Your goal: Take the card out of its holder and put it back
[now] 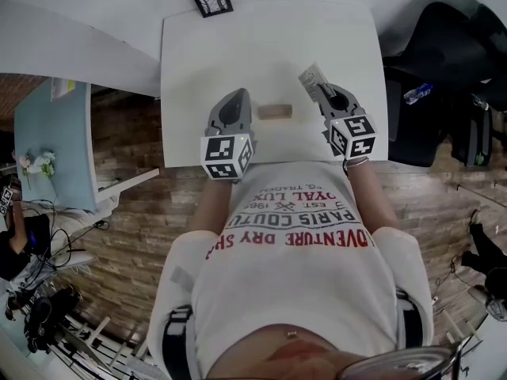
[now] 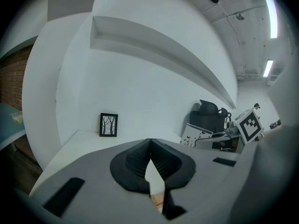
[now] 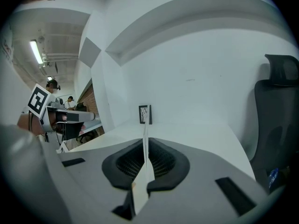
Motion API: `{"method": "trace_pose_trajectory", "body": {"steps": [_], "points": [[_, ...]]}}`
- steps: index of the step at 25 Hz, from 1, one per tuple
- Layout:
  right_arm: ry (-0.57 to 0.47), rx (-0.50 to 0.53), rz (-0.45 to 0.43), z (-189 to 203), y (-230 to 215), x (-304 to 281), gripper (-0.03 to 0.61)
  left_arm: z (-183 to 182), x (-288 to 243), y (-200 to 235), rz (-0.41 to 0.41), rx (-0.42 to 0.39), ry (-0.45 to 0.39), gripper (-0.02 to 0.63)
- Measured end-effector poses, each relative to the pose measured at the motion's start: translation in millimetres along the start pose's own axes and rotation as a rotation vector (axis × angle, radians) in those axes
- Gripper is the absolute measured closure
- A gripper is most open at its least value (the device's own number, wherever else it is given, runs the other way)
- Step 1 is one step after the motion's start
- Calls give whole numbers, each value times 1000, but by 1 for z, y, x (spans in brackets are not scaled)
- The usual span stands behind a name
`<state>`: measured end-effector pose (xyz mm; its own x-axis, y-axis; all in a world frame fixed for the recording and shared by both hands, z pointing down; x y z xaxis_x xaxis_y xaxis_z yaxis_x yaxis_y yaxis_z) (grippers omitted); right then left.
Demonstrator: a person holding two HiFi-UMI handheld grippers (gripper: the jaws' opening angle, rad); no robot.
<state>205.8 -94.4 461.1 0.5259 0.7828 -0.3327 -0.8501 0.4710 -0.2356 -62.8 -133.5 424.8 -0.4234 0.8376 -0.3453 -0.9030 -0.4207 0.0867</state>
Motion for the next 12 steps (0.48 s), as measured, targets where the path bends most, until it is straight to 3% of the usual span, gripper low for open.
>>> {"method": "trace_pose_trajectory", "body": {"steps": [7, 12], "points": [[20, 45, -78, -7, -6, -10, 543, 6, 0, -2, -26, 5, 24, 589], [33, 102, -192, -17, -10, -21, 543, 8, -1, -3, -54, 14, 32, 589]]}}
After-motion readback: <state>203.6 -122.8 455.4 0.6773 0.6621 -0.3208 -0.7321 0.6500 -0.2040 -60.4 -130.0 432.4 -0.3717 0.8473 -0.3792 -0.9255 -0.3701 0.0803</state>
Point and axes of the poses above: the fingertips, and each gripper's own axes: x backward along the fingers, y to its left, z out of its underside, the point moved 10 cm from there along x, backward along the fingers, and after that the axes turned 12 degrees about -z, right-handed, at the moved point
